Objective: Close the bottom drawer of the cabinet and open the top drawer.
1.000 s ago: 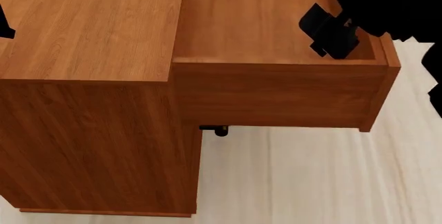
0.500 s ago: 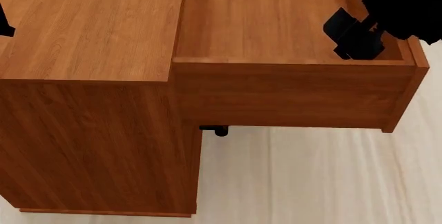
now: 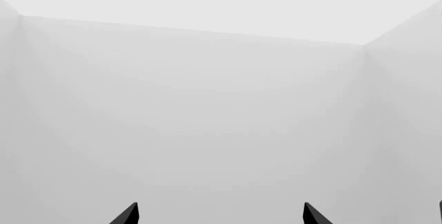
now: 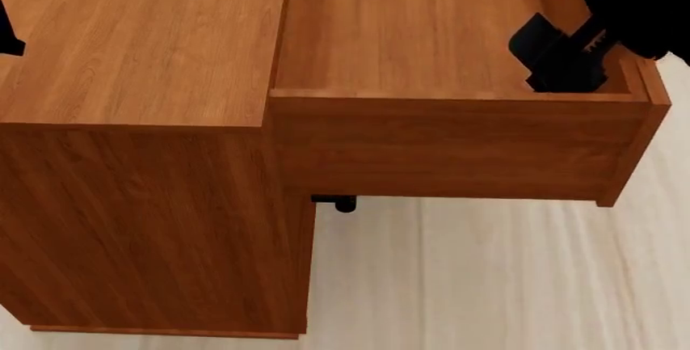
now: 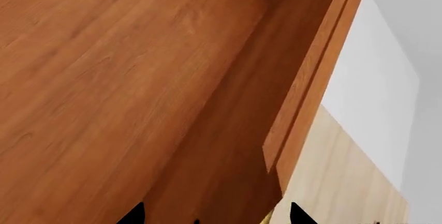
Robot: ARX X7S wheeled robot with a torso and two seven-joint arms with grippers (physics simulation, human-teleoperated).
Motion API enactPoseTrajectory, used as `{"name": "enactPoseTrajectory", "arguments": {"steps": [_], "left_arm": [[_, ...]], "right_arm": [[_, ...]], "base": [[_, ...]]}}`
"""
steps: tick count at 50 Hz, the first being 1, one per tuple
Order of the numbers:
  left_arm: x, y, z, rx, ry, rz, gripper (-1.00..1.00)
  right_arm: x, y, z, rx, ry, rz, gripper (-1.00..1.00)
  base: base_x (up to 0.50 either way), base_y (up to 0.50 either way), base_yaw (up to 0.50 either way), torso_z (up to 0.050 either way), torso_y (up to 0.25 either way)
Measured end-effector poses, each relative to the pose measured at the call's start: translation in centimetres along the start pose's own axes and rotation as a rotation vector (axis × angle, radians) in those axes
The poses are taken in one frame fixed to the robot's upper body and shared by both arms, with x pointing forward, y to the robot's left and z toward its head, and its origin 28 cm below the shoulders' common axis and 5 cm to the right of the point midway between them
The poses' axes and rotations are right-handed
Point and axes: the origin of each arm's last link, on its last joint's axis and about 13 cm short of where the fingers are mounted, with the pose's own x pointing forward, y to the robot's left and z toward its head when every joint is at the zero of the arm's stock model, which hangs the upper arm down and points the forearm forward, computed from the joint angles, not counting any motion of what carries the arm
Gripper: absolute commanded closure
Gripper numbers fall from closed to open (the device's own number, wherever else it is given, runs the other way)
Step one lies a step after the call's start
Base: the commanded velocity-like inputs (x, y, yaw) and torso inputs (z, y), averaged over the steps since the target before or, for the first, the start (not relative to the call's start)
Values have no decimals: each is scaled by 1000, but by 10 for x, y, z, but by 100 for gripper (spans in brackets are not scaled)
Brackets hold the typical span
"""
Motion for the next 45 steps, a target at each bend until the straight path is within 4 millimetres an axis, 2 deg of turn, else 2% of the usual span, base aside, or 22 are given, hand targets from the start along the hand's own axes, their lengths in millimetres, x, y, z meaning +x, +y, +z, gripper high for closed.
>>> {"name": "enactPoseTrajectory", "arguments": {"steps": [28,45], "left_arm": [[0,-1,6,-6,-14,-1,-100],[2,-1,12,-10,-27,-4,-100]], "right_arm": [[-44,-20,10,19,-33,-35,-100],[-77,-41,10,30,-44,-186,-100]], "base": [[0,-2,-3,0,2],[0,0,0,0,1]]}}
